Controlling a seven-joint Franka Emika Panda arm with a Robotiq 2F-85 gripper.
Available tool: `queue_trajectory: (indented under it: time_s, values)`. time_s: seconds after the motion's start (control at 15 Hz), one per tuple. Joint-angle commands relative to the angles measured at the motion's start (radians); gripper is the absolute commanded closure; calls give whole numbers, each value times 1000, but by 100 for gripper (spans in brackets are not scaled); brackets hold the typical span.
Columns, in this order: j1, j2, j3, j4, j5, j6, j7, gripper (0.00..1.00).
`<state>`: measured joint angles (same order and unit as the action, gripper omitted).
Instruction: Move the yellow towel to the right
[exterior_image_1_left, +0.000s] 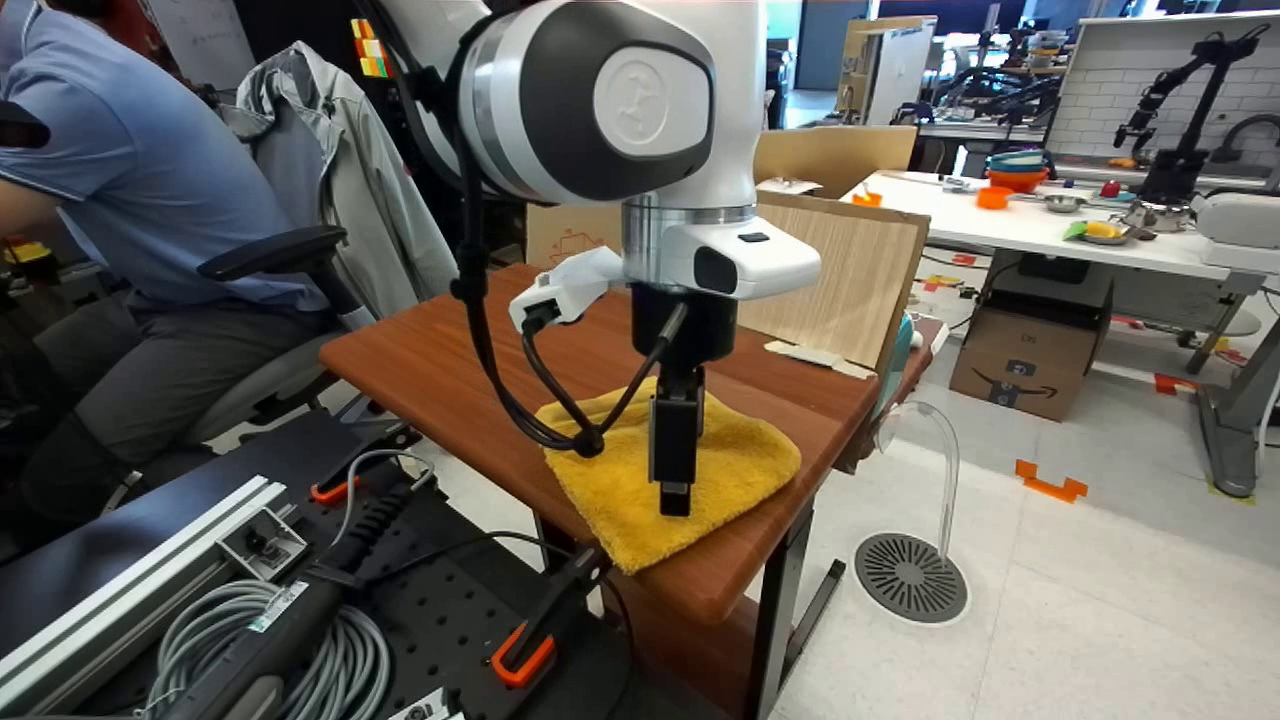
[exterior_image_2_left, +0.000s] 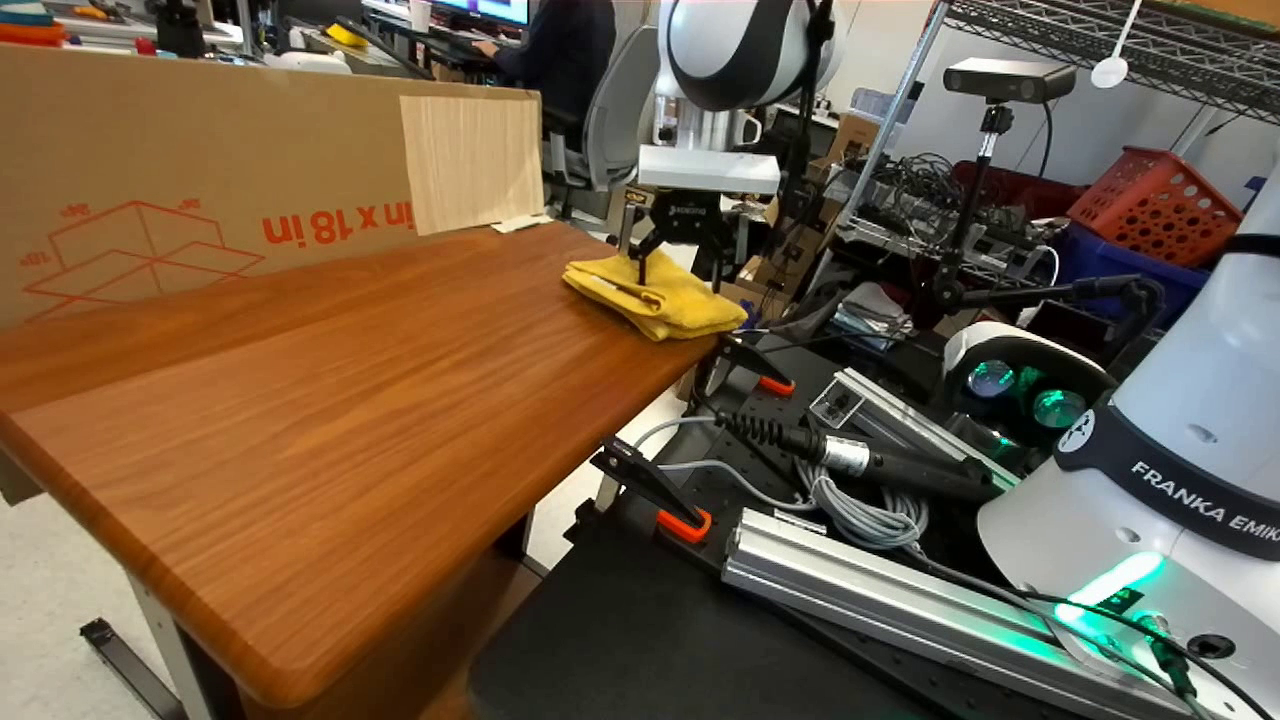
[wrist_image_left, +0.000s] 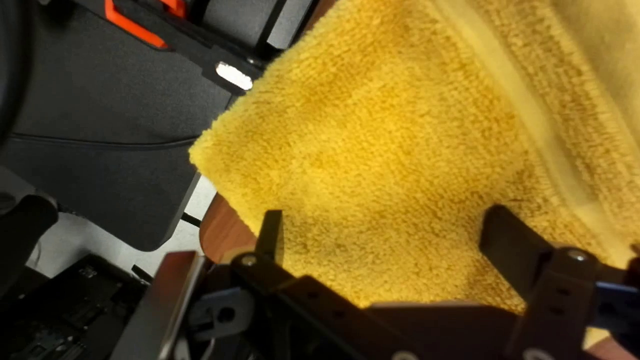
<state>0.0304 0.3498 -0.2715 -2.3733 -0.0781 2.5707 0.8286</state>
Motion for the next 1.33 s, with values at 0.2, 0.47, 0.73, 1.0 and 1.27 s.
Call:
queue_trajectory:
  time_s: [0.2, 0.47, 0.73, 1.0, 1.27]
  values:
    - [-11, 58, 23, 138, 53, -18, 56, 0]
    - [29, 35, 60, 208, 43, 5, 81, 0]
    - [63, -32, 119, 213, 36, -18, 61, 0]
    - [60, 13, 109, 231, 21, -4, 76, 0]
    - [60, 15, 109, 231, 22, -4, 75, 0]
